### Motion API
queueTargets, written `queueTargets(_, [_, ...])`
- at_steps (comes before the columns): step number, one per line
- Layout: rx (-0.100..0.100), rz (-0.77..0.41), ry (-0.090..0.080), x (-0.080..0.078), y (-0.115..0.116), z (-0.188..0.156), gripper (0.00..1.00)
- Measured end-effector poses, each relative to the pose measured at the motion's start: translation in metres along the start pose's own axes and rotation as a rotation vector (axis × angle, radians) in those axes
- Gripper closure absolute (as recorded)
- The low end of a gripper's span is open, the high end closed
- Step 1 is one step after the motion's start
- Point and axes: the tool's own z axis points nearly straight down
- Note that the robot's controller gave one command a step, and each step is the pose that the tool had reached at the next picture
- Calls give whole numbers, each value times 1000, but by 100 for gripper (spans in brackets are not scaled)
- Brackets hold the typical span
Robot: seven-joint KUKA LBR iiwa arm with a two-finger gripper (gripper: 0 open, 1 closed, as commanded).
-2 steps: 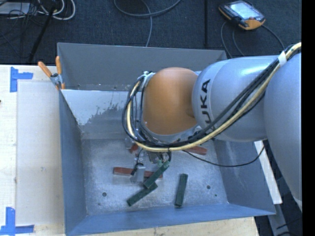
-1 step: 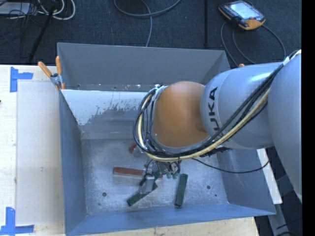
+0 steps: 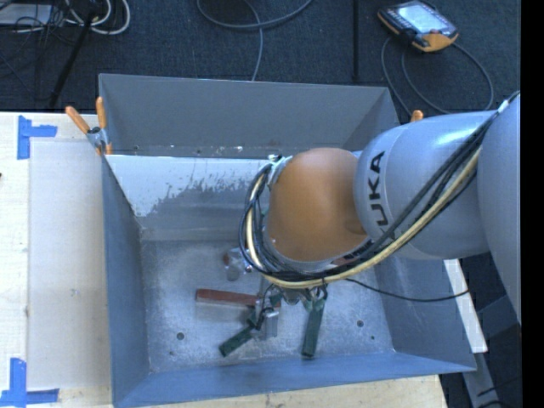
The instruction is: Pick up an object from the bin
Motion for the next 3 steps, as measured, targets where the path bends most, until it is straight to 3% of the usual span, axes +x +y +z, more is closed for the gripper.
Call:
queueTargets(1, [0,-110,-1,12,5,42,0])
queueTargets(2, [-1,-351,-4,12,9,65,100])
queueTargets(3, [-1,-350,-4,12,9,65,100])
